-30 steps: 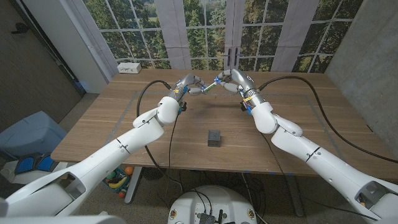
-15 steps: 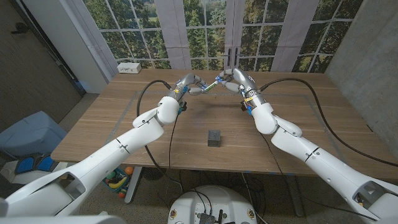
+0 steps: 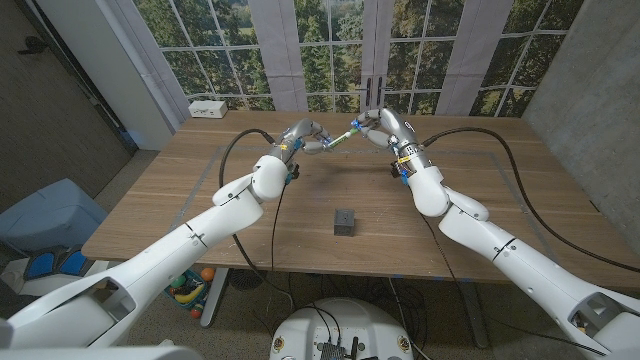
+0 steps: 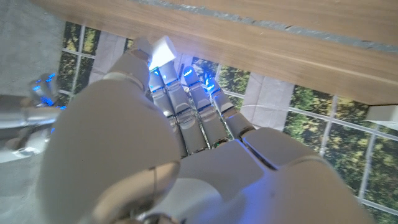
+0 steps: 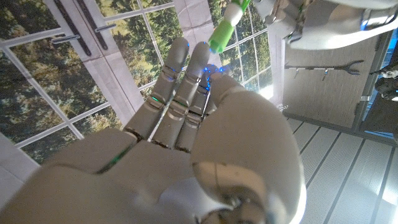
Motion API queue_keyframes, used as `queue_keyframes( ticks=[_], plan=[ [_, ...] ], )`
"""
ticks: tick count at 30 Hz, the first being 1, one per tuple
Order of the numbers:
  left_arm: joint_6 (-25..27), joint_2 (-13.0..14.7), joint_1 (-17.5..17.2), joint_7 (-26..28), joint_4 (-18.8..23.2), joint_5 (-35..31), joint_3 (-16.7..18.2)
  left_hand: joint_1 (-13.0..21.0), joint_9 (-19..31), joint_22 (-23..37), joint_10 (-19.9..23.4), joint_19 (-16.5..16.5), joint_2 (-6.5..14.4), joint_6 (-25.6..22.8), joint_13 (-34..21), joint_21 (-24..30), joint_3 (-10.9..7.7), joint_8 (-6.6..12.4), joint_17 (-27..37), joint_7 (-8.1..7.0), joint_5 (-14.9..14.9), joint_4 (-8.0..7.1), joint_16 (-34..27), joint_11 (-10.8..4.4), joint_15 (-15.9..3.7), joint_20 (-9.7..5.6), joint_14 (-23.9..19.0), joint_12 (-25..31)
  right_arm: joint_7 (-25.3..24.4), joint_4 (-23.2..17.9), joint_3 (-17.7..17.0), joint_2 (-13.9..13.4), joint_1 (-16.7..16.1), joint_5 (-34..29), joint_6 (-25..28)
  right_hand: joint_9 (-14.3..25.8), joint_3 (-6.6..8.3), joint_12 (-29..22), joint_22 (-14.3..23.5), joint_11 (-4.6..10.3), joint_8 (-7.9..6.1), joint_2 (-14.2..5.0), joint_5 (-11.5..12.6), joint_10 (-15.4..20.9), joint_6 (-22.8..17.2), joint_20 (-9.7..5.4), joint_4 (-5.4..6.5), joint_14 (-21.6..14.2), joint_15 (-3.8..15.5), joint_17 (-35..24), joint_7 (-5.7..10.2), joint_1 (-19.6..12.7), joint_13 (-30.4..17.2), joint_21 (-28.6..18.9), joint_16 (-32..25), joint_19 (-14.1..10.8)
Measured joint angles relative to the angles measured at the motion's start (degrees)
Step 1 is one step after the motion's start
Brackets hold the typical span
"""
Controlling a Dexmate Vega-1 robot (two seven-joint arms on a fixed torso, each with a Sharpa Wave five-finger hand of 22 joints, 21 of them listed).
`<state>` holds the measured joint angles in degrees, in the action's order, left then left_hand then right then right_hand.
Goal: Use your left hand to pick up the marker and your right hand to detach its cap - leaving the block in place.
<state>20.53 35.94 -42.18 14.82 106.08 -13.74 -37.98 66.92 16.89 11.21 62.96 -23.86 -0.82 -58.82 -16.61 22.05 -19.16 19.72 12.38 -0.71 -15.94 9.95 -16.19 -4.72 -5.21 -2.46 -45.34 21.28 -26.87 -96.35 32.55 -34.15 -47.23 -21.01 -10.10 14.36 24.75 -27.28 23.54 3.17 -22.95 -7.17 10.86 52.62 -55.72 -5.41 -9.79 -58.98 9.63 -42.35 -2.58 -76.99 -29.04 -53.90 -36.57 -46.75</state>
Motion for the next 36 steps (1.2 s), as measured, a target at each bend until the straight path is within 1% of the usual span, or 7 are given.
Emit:
queue_keyframes(
  ticks=[6,9,11,16,20,29,36],
  plan=[
    [0.01,0.02,-0.06,0.08,0.08,0.0,0.05,-0.01,0.01,0.0,0.0,0.0,0.01,0.0,-0.01,0.0,0.09,0.0,0.0,0.0,0.0,0.06,0.0,0.0,0.0,0.0,0.0,-0.07,0.36,0.7,-0.04,-0.31,-0.01,0.38,-1.41,0.16,0.0,0.06,0.0,-0.52,-0.45,0.03,0.89,0.51,-0.47,0.0,0.0,-1.07,0.19,0.0,-0.47,0.01,-0.55,-1.55,0.47,0.0],
    [0.01,0.03,-0.08,0.22,0.1,0.0,0.09,-0.02,0.02,0.0,0.0,0.0,0.02,0.0,-0.02,0.22,0.1,-0.01,0.0,0.0,0.0,0.06,0.0,-0.01,0.0,0.0,0.0,-0.06,0.48,1.02,-0.09,-0.35,0.09,0.54,-1.99,0.16,0.0,0.33,0.0,-0.52,-0.39,1.38,1.4,0.5,-0.44,-0.02,0.0,-1.44,0.61,0.05,-0.47,0.18,-0.76,-2.34,0.98,0.01],
    [0.01,0.04,-0.1,0.26,0.12,0.0,0.11,-0.02,0.02,0.0,0.01,0.0,0.02,0.0,-0.02,0.22,0.1,-0.02,0.0,0.0,0.0,0.06,0.0,-0.01,0.0,0.0,0.0,0.01,0.61,1.08,-0.11,-0.52,0.11,0.55,-2.16,0.0,-0.46,2.02,-0.06,-0.78,1.12,2.62,1.71,-1.04,2.4,0.13,0.47,-0.26,0.36,0.44,-0.45,1.46,-0.61,-3.85,3.0,1.44],
    [0.01,0.05,-0.12,0.34,0.15,0.01,0.17,-0.1,0.01,0.0,0.07,0.0,0.1,0.0,-0.02,0.22,0.15,-0.03,0.0,0.0,0.0,0.09,0.0,-0.08,0.1,0.0,-0.1,0.15,2.85,0.56,-0.19,-1.17,0.19,1.14,-1.95,-1.14,-1.73,8.47,-1.83,-1.52,7.34,3.76,2.45,-9.04,14.88,1.12,2.08,4.41,-1.44,1.48,0.86,8.97,0.86,-7.57,8.1,4.67],
    [0.01,0.07,-0.12,0.36,0.16,0.03,0.18,-0.12,0.01,0.0,0.07,0.0,0.12,0.0,-0.02,0.22,0.19,-0.03,0.0,0.0,-0.4,0.12,0.0,-0.08,0.1,0.0,-0.11,0.15,4.36,-0.3,-0.25,-1.71,0.24,1.49,-1.03,-1.81,-1.72,11.31,-3.46,-1.79,9.79,3.69,3.35,-12.66,19.55,1.42,2.21,6.61,-2.28,1.5,2.5,10.64,1.65,-8.41,9.99,6.16],
    [-0.36,0.07,0.09,0.32,0.0,0.09,0.18,-0.18,-0.03,0.0,0.07,0.0,0.18,0.01,-0.05,0.22,0.19,-0.06,0.29,0.0,-0.43,0.12,0.0,-0.09,0.1,0.0,-0.1,0.15,8.13,-2.18,-0.16,-2.91,0.89,1.96,1.58,-2.12,-1.41,12.04,-4.54,-1.52,9.43,4.44,3.54,-13.21,17.87,1.53,1.89,7.5,-2.77,1.1,3.0,11.39,1.96,-8.85,10.19,7.09],
    [-0.7,-0.02,0.59,-0.12,-0.45,0.09,-0.15,-0.18,0.34,0.0,0.07,0.0,0.18,0.01,-0.34,0.22,0.43,-0.26,0.19,0.0,-0.43,0.04,0.0,-0.09,0.1,0.0,-0.11,0.14,10.31,-2.59,0.25,-3.29,1.54,2.19,2.39,-2.12,-1.02,11.58,-5.2,-1.01,8.87,3.67,3.1,-10.84,15.9,1.53,1.17,7.5,-2.77,0.29,3.2,10.62,1.86,-9.73,10.05,7.08]
  ],
)
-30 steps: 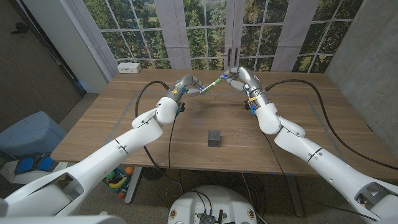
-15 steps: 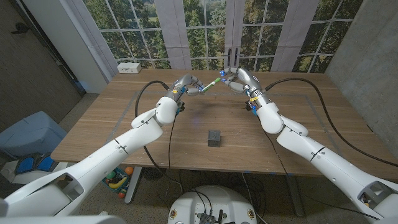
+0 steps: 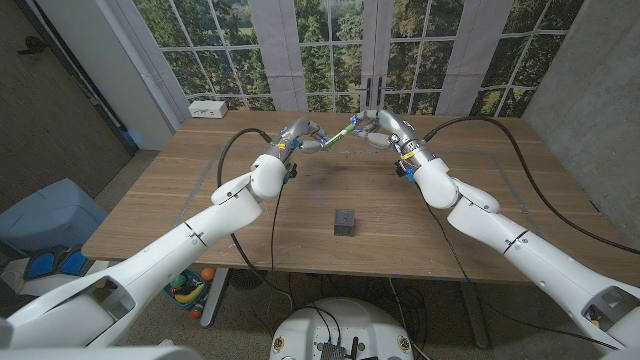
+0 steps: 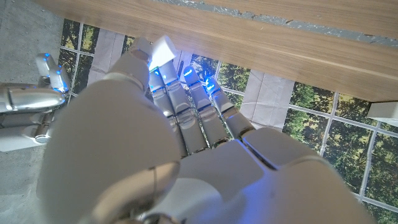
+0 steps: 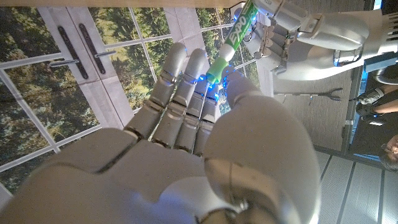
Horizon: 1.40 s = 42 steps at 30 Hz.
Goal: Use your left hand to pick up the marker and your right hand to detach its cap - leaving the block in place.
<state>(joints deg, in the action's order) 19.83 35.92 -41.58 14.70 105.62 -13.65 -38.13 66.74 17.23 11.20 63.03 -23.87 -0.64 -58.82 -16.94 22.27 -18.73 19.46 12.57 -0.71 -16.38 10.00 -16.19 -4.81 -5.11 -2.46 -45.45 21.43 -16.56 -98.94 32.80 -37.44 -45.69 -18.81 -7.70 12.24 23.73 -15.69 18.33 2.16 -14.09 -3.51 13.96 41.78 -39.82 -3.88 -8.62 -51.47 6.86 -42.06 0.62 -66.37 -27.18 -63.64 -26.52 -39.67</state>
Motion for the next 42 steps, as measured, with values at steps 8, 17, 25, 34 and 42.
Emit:
queue_keyframes(
  ticks=[8,17,25,34,42],
  plan=[
    [-0.46,-0.16,0.74,-0.89,-0.69,-0.11,-0.52,0.0,0.01,0.0,0.01,0.0,0.0,0.2,-0.02,0.0,0.01,-0.02,0.09,0.2,0.0,0.0,0.0,0.0,0.0,0.0,0.0,-0.01,0.93,0.28,0.38,-0.06,0.77,0.13,-0.04,0.0,0.64,-0.41,-0.62,0.41,-0.54,-0.53,-0.22,1.25,-2.17,0.0,-0.64,-0.9,0.38,-0.52,-0.72,-0.53,-0.34,-0.93,-0.47,-0.01],
    [-1.53,-0.36,1.79,-2.0,-1.86,-0.14,-1.1,0.0,0.02,0.0,0.01,0.0,0.0,0.21,-0.02,0.0,0.07,-0.22,0.09,0.21,0.0,0.07,0.0,0.0,0.0,0.0,0.0,-0.13,1.06,1.4,0.77,0.34,1.62,0.14,-0.92,0.0,1.27,-0.88,-1.33,0.82,-0.99,-0.81,-1.11,2.86,-4.09,0.0,-1.27,-2.49,0.82,-1.13,-1.63,-2.63,-1.12,-2.56,-0.8,-0.01],
    [-2.24,-0.53,2.46,-2.8,-2.67,-0.14,-1.39,0.0,0.01,0.0,0.02,0.0,0.0,0.16,-0.02,0.0,0.08,-0.41,0.09,0.16,0.03,0.08,0.0,-0.01,0.0,0.0,0.0,-0.2,1.41,2.18,1.14,0.66,2.29,0.15,-1.23,0.08,1.27,0.17,-1.8,1.13,0.14,-0.11,-1.5,1.23,-1.56,0.0,-1.27,-3.11,1.02,-1.62,-0.41,-4.07,-1.46,-4.41,-1.07,-0.01],
    [-2.78,-0.75,3.07,-3.36,-3.4,-0.12,-1.65,-0.08,-0.09,0.0,0.03,0.0,0.08,0.17,-0.01,0.0,0.17,-0.57,0.08,0.17,0.08,0.14,0.0,-0.02,0.0,0.0,0.0,-0.2,1.6,2.87,1.38,0.94,2.68,0.15,-1.64,0.0,1.28,2.04,-2.54,1.31,2.05,0.47,-1.6,-1.62,2.6,0.0,-1.26,-3.1,1.02,-1.48,1.66,-4.65,-0.95,-6.52,0.14,-0.01],
    [-2.97,-0.72,3.23,-3.89,-3.52,-0.11,-1.81,-0.14,-0.11,0.0,0.34,0.0,0.15,0.16,-0.09,0.0,0.39,-0.38,0.08,0.16,-0.2,0.21,0.0,-0.33,0.0,0.0,0.0,-0.44,0.7,3.16,1.42,1.33,2.66,0.13,-2.22,0.01,1.43,3.29,-3.4,1.32,2.9,0.47,-1.99,-4.23,6.59,0.0,-1.1,-3.1,1.02,-1.56,2.47,-4.65,-0.57,-7.8,1.32,-0.02]
  ],
)
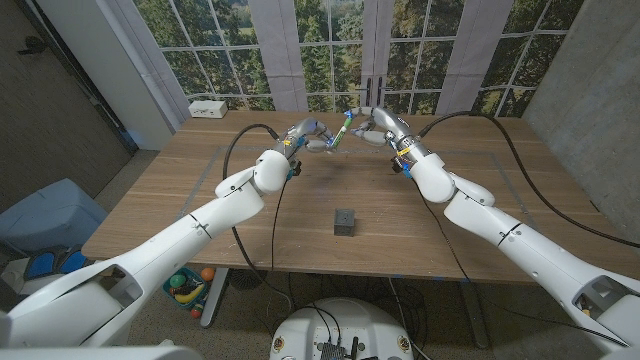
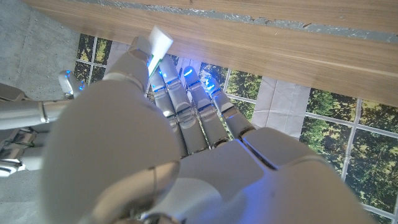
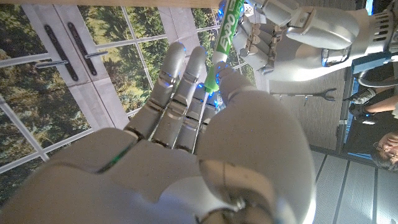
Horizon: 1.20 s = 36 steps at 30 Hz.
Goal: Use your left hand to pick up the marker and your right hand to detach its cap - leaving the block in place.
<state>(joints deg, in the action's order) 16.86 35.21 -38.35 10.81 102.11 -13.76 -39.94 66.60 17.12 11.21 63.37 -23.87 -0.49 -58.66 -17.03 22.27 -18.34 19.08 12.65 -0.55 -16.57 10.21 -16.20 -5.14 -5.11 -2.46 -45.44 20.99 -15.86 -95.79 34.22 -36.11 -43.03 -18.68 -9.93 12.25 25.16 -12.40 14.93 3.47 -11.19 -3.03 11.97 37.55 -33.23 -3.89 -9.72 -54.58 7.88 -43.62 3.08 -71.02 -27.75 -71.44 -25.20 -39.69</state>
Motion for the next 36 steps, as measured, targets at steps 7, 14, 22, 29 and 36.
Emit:
queue_keyframes(
  ticks=[7,14,22,29,36],
  plan=[
    [-0.02,0.28,0.01,-0.58,0.25,-0.05,-0.11,0.0,0.01,0.0,0.08,0.0,0.0,-0.39,0.0,0.0,0.0,0.01,0.0,-0.41,-0.01,0.01,0.0,-0.1,0.0,0.0,0.0,-0.2,-0.41,-0.01,0.01,0.1,-0.24,-0.13,-0.21,0.0,0.0,0.04,-0.31,-0.09,0.35,0.0,0.0,-0.52,0.92,0.21,0.0,0.23,0.23,-0.06,0.11,0.0,0.25,-0.64,0.43,0.21],
    [0.04,0.54,0.01,-0.97,0.62,-0.25,-0.18,0.0,0.04,0.0,0.08,0.63,0.0,-0.39,-0.2,0.24,0.01,-0.01,0.0,-0.4,-0.01,0.01,0.0,-0.1,0.0,0.0,0.0,-0.36,0.1,-0.67,0.03,-0.18,-0.27,-0.29,0.01,0.07,0.24,-1.28,-1.39,0.22,-2.53,0.0,0.0,2.95,-6.15,0.16,0.25,0.08,0.04,-0.72,-1.53,-0.01,-0.14,-2.39,0.64,0.68],
    [0.42,0.68,-0.26,-0.97,1.04,-0.43,-0.18,0.01,0.07,0.0,0.09,0.63,-0.01,-0.38,-0.25,0.24,0.01,-0.06,0.12,-0.4,-0.01,0.01,0.33,-0.1,0.0,0.0,0.0,-0.2,0.32,-0.92,0.06,-0.46,-0.34,-0.41,-0.03,0.42,0.65,-4.44,-2.37,-0.58,-6.04,-1.23,-0.45,11.07,-16.85,0.11,0.02,-3.68,1.02,-2.03,-3.81,-1.24,-1.9,-5.77,-0.61,1.35],
    [0.91,0.82,-0.73,-0.79,1.64,-0.54,0.02,0.96,0.33,0.0,0.08,0.62,0.93,-0.37,-0.13,0.24,0.41,-0.07,0.28,-0.4,0.01,-0.07,0.33,-0.11,0.0,0.0,0.0,-0.19,0.44,-0.3,0.01,-0.46,-0.35,-0.41,-1.39,1.32,1.35,-6.21,-2.69,-1.22,-8.11,-2.65,-0.9,15.4,-21.94,0.49,0.24,-8.32,3.41,-3.69,-4.91,-2.68,-3.81,-8.59,-2.98,0.87],
    [1.2,1.0,-1.28,-0.53,2.54,-0.72,0.25,0.97,0.32,0.0,0.07,0.62,0.93,-0.34,-0.09,0.23,0.55,-0.24,0.28,-0.42,0.02,-0.05,0.33,-0.11,0.0,0.0,0.0,-0.21,-0.8,1.05,-0.4,0.05,-0.59,0.59,-5.12,2.32,1.57,-7.34,-2.69,-1.33,-9.2,-3.26,-1.61,15.51,-23.33,0.1,0.01,-9.86,4.3,-3.57,-4.79,-3.28,-5.03,-10.52,-3.12,0.07]
  ],
)
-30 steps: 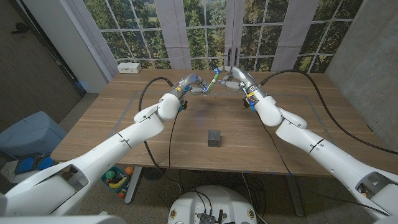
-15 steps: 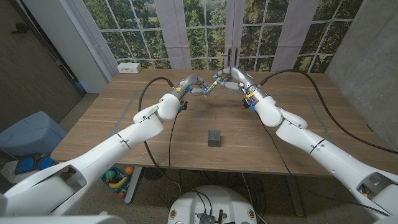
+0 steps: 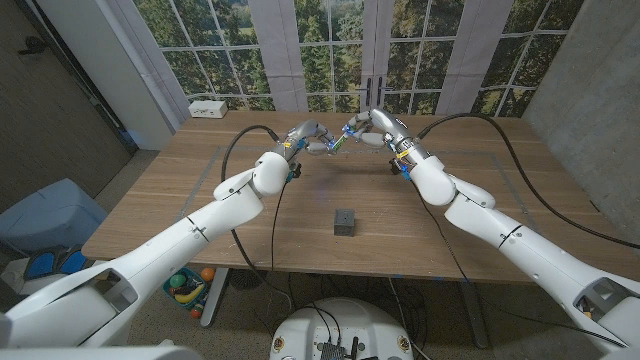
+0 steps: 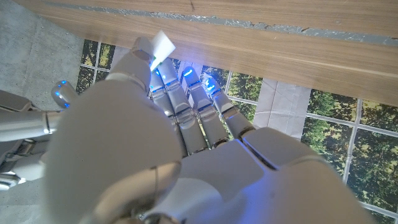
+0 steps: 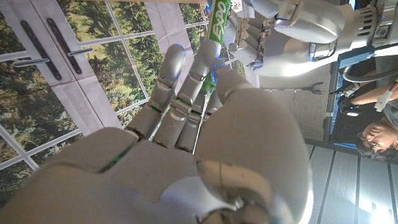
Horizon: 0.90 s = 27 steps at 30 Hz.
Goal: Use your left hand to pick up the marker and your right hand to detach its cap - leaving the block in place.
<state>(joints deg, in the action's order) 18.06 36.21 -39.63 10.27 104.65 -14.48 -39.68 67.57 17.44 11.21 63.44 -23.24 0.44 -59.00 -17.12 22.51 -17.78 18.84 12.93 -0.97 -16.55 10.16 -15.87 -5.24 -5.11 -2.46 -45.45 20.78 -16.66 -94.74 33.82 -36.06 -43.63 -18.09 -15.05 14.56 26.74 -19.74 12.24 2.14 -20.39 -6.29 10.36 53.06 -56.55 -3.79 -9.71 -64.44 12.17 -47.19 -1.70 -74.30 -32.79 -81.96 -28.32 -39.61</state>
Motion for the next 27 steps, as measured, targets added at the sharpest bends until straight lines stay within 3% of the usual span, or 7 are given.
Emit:
queue_keyframes(
  ticks=[10,21,27],
  plan=[
    [0.16,0.16,-0.2,0.07,0.34,-0.14,0.11,0.0,-0.04,0.0,-0.11,0.0,0.0,0.07,-0.01,0.0,0.16,-0.23,-0.01,-0.07,0.21,0.01,0.0,-0.1,0.0,0.0,0.0,-0.23,0.5,3.21,-0.94,1.33,-0.1,4.35,-4.61,0.97,-0.96,-0.28,-0.29,-0.93,-1.03,-0.14,0.25,0.93,-1.38,0.2,0.95,-1.3,0.12,0.5,0.38,-0.14,0.0,-0.9,0.0,-0.2],
    [0.33,0.33,-0.23,0.03,0.14,-0.16,0.22,0.02,-0.05,0.0,-0.21,0.0,-0.02,0.13,-0.01,0.0,0.32,-0.26,-0.01,-0.12,-0.25,-0.02,0.0,-0.21,0.0,0.0,0.0,-0.36,1.14,6.54,-1.91,3.17,0.12,7.94,-8.72,2.26,-1.61,-0.49,-0.53,-1.73,-2.12,0.94,1.19,2.34,-2.32,0.2,1.09,-3.05,0.43,0.5,0.71,-0.15,0.01,-1.97,0.0,-0.2],
    [0.33,0.34,-0.06,0.03,-0.14,-0.32,0.23,0.08,-0.09,0.0,-0.21,0.0,-0.08,0.14,-0.01,0.0,0.4,-0.26,-0.01,-0.11,-0.25,-0.09,0.0,-0.21,0.0,0.0,0.0,-0.19,-0.16,7.59,-2.61,3.87,0.12,8.16,-9.35,2.78,-1.85,-0.63,-0.64,-1.41,-2.56,1.34,1.36,3.28,-2.61,0.2,0.86,-3.67,0.43,0.49,1.0,-0.5,0.02,-2.38,0.0,-0.19]
  ],
)
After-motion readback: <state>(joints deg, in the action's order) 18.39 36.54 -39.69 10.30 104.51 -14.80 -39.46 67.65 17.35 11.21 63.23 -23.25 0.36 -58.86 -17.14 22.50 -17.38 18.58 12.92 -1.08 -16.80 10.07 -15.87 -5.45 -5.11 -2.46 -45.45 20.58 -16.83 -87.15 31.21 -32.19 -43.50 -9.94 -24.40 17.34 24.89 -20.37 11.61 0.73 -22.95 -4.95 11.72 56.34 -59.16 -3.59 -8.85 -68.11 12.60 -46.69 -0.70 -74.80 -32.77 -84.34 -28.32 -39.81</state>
